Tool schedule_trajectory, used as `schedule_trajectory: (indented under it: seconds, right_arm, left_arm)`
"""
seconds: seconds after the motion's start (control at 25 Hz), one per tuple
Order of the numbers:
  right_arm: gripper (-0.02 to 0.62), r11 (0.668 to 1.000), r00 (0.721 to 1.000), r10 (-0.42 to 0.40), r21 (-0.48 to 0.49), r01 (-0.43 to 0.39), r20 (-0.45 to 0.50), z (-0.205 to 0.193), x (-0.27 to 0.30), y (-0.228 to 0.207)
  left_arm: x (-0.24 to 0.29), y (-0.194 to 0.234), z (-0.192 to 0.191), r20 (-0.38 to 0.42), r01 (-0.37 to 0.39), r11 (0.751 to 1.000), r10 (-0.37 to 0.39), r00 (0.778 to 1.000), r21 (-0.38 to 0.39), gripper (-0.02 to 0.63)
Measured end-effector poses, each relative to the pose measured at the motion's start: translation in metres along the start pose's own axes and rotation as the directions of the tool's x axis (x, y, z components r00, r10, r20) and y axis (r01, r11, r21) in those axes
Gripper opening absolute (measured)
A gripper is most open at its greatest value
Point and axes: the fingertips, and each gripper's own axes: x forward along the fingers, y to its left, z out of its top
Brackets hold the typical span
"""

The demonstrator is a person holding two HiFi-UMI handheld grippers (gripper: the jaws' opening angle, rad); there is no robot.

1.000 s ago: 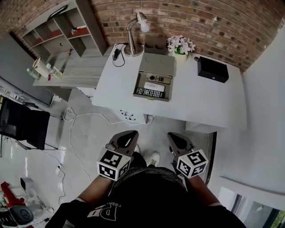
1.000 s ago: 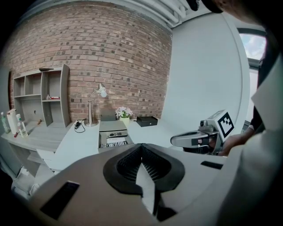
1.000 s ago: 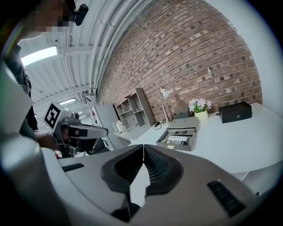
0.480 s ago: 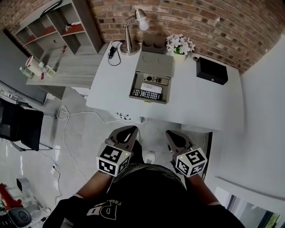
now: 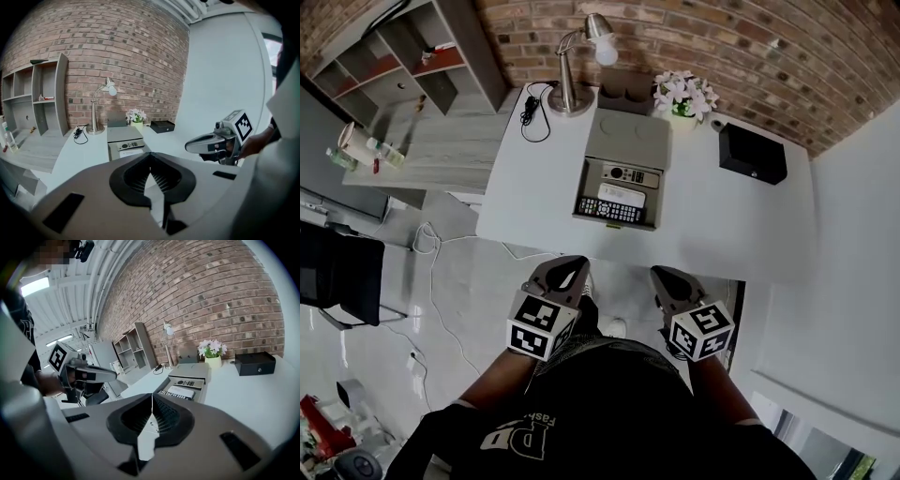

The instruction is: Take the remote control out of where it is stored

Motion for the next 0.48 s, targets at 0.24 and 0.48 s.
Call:
schedule_trajectory:
  seconds: [0.24, 0.48]
  right_arm:
    - [0.006, 0.999, 0.998, -0.017, -0.036, 0.015, -0.056, 0.010, 0.043, -0.013]
    - [0.006, 0.997, 0.993, -0.026, -0.076, 0.017, -0.119, 0.017, 0.078, -0.024]
  left_arm:
    - [0.026, 0.040, -0.001, -0.049, 0.003, 1.000, -0.002, 0.999, 0.010, 0.008]
    - [0.049, 0.074, 0.001, -0.085, 0.019, 1.000, -0.018, 0.996, 0.005, 0.008]
